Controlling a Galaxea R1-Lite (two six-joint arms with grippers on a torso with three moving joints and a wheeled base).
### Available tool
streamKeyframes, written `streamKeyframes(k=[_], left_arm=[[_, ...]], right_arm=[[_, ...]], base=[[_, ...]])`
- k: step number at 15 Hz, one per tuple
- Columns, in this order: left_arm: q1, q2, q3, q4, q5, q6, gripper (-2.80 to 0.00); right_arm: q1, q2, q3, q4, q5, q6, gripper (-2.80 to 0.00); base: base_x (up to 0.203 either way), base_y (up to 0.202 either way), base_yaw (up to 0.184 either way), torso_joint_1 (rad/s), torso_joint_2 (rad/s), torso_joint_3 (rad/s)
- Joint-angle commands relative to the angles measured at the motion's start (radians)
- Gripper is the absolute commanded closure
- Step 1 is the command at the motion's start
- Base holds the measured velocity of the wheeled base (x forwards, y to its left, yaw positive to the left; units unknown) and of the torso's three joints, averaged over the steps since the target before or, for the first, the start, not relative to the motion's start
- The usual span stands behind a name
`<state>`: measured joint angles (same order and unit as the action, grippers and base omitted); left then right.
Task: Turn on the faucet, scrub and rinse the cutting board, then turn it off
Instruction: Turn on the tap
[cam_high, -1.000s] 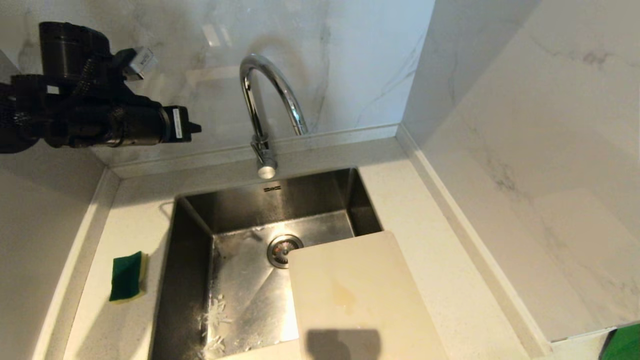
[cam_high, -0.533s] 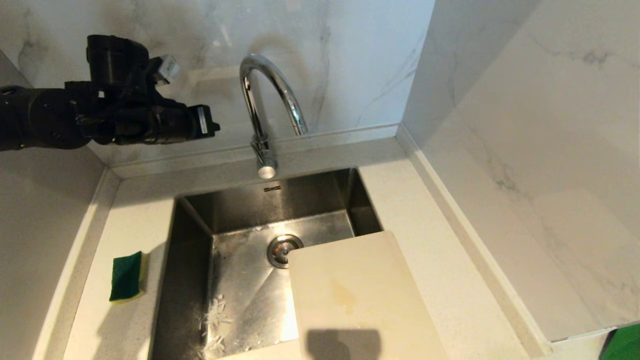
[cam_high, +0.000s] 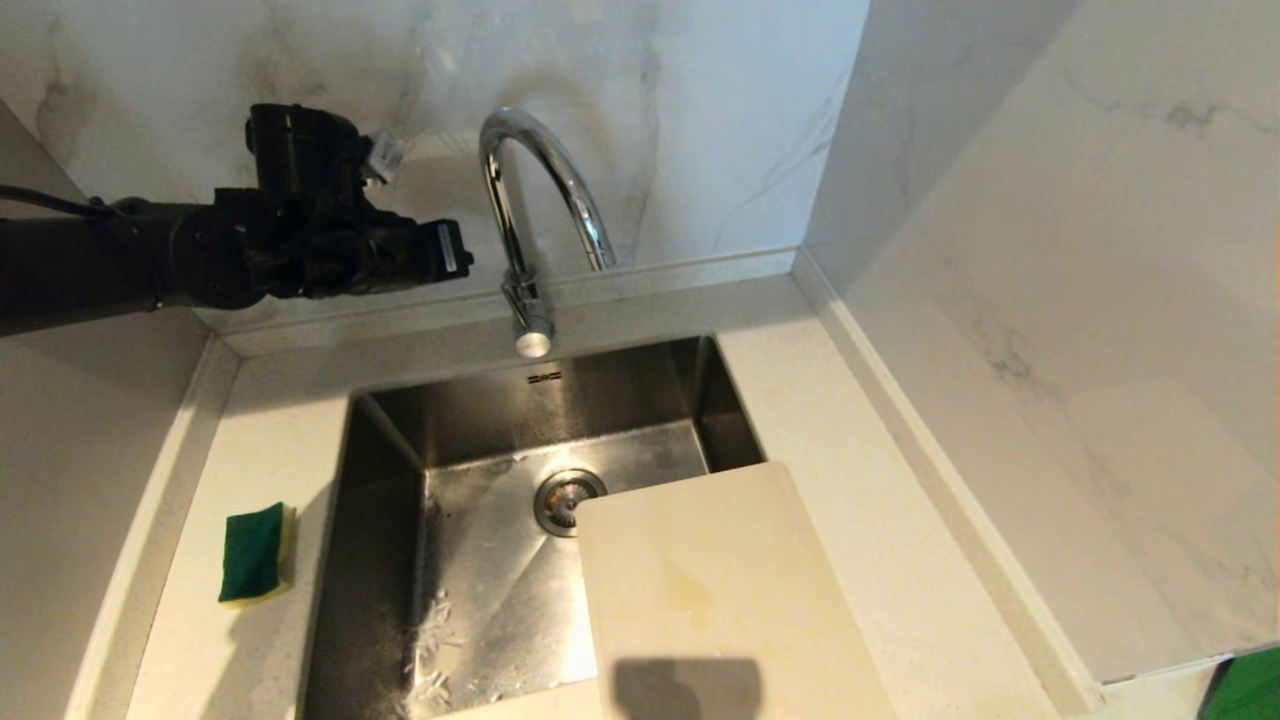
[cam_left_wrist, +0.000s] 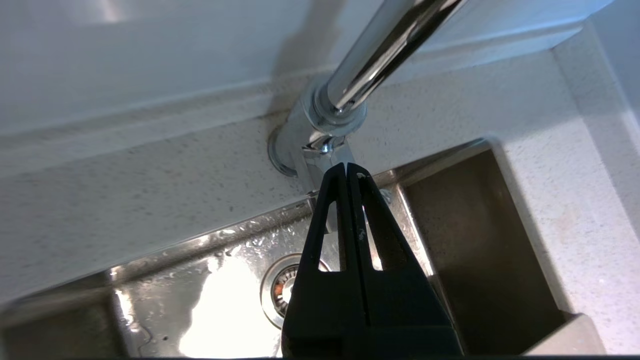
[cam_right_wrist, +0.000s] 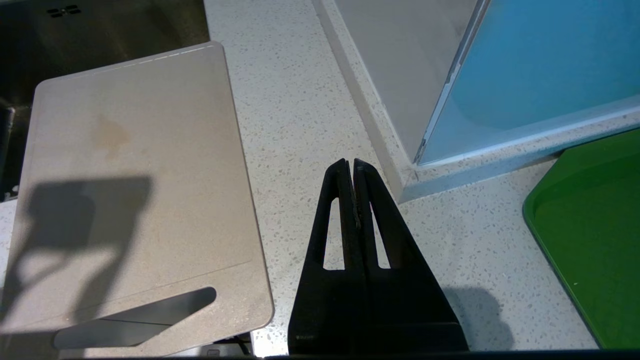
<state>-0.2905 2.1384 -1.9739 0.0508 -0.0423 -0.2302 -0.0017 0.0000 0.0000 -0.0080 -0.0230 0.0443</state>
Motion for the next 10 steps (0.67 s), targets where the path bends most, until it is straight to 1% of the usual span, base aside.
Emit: streamKeyframes(k=[1,3,4,5,10], left_arm=[[-0.008,0.043,-0.008,-0.018,0.0,-0.003,0.0],[-0.018,0.07,-0.009,-0.113,0.006,-0.012,0.0],[-0.029,0.082,-0.009,-0.134,0.024,-0.014,0.0],[-0.04,0.084,-0.008,-0.143,0.041,-0.016,0.0],[-0.053,0.1,-0.01,-0.147,0.033,-0.032,0.0]], right_arm=[[0.0,0.001,0.0,-0.001,0.0,0.0,0.0],[0.0,0.0,0.0,0.0,0.0,0.0,0.0],[0.0,0.0,0.0,0.0,0.0,0.0,0.0],[0.0,0.0,0.0,-0.001,0.0,0.0,0.0],[0.0,0.0,0.0,0.0,0.0,0.0,0.0]], base=[[0.0,0.0,0.0,0.0,0.0,0.0],[0.0,0.0,0.0,0.0,0.0,0.0],[0.0,0.0,0.0,0.0,0.0,0.0],[0.0,0.0,0.0,0.0,0.0,0.0],[0.0,0.0,0.0,0.0,0.0,0.0]])
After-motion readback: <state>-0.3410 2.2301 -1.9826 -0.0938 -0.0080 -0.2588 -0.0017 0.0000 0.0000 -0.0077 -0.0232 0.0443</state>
